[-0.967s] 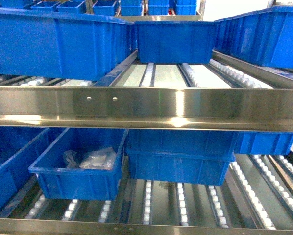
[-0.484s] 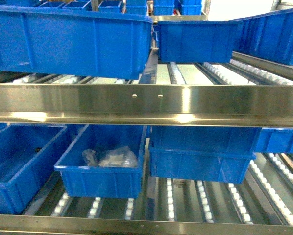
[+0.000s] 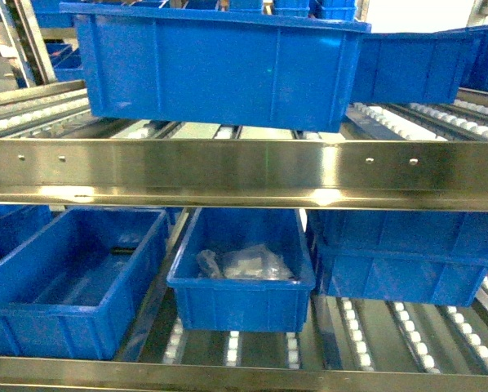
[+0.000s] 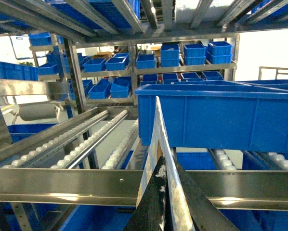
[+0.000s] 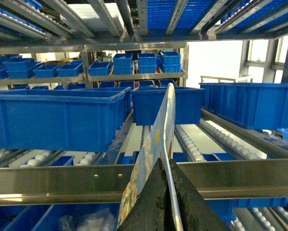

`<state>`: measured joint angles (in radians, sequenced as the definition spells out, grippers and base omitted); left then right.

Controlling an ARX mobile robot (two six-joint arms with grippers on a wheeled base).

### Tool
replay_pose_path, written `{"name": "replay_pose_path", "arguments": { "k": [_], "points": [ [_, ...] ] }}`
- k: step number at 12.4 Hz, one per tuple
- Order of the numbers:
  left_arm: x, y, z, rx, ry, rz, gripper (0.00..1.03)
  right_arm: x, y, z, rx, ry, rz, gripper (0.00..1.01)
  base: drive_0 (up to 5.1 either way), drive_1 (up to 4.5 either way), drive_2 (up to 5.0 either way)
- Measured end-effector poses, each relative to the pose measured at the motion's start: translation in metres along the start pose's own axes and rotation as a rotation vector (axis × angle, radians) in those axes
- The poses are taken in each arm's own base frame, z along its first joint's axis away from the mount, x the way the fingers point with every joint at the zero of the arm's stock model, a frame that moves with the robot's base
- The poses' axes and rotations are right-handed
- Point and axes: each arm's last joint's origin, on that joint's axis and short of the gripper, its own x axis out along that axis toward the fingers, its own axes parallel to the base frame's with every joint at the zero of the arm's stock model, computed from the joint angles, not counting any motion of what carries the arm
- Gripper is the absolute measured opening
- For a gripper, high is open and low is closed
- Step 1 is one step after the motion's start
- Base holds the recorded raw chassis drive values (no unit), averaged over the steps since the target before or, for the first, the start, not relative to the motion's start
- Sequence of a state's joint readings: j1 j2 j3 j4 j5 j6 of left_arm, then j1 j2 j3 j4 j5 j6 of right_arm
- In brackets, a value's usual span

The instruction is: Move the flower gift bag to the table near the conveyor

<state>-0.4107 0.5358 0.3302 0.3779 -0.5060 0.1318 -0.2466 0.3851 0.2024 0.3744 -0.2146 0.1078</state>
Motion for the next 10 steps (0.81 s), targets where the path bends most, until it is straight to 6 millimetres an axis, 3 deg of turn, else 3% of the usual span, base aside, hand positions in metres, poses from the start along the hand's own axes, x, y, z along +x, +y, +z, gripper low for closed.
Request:
{"name": "replay_pose_path", "arguments": {
  "k": [10],
  "points": [
    [0.0000,0.0000,-0.0001,0.000,0.001,0.000,0.02,0.0000,0.0005,0.0001,0.001,-0.001,0.004,0.02,-4.8,1.74,3.2]
  ]
}}
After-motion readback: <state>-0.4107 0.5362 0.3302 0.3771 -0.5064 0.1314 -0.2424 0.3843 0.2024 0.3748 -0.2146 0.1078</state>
